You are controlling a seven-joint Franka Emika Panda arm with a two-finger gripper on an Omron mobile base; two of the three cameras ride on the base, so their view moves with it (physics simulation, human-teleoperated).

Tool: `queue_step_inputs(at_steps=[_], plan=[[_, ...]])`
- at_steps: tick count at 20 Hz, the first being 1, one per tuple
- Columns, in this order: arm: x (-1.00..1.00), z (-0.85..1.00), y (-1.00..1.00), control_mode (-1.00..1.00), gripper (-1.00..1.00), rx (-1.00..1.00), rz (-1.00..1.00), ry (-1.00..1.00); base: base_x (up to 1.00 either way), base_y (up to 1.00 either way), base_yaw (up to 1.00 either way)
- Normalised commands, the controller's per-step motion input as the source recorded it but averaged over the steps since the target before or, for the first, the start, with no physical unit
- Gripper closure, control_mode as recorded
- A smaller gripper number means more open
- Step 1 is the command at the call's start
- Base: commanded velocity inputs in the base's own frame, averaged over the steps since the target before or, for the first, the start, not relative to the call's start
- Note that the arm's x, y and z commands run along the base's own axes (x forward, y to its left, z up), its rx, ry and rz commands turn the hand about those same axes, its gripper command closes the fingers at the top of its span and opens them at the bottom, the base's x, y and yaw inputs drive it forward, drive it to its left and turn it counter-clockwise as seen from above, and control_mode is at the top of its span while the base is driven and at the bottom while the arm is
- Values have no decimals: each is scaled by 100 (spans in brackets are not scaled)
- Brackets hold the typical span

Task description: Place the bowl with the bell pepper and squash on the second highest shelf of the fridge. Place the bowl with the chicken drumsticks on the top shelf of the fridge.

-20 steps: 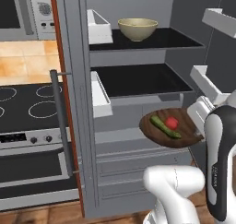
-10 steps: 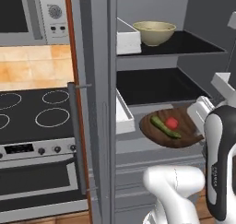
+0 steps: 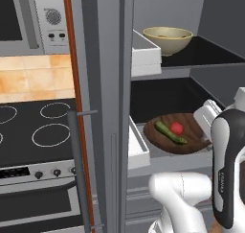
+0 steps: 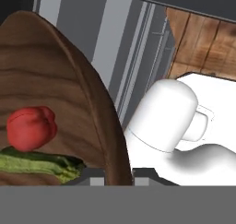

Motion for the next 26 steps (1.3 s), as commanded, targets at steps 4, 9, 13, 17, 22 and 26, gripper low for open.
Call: queue_step_inputs(at_steps=[4, 9, 13, 17, 22, 26], plan=[[0, 0, 0, 100, 100, 0, 0, 0, 20, -22, -9], [52, 7, -16, -100, 100, 3, -11, -14, 0, 0, 0], [100, 9, 1, -100, 100, 0, -9, -11, 0, 0, 0], [100, 0, -1, -100, 100, 1, -1, 0, 0, 0, 0], [95, -18, -3, -100, 100, 0, 0, 0, 0, 0, 0], [98, -41, -2, -100, 100, 0, 0, 0, 0, 0, 0]])
